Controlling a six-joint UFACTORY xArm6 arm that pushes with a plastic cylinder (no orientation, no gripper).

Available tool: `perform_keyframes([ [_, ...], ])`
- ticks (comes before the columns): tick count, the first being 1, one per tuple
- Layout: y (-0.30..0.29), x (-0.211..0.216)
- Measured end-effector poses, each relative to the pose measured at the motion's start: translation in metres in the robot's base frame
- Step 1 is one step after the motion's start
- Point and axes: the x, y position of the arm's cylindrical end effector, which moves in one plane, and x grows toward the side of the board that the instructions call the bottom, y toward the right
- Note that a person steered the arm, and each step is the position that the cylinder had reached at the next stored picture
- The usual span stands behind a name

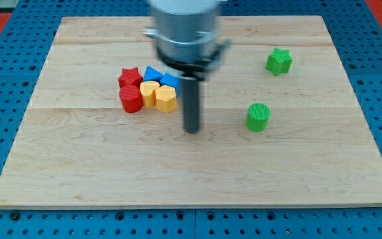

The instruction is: Move the green circle into the group of blocks

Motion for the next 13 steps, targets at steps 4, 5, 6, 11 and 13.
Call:
perform_keyframes([
  [4, 0.106, -0.008],
  [5, 0.091, -0.025],
  [6, 0.039, -0.02],
  [11, -0.022, -0.022],
  [13, -0.058, -0.015],
])
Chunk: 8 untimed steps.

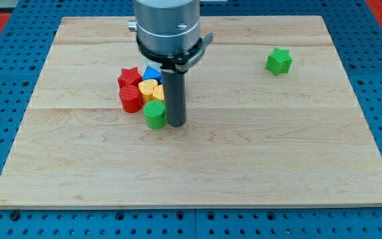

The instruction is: Move the green circle into the group of blocks

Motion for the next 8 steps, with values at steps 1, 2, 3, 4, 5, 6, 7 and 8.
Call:
perform_keyframes([
  [1, -0.024, 0.002],
  [2, -0.031, 0.002],
  [3, -0.027, -0.002],
  [4, -0.03, -0.013],
  [5, -0.026, -0.006],
  [6, 0.023, -0.003],
  [7, 0.116, -0.028],
  [8, 0.196, -0.089],
])
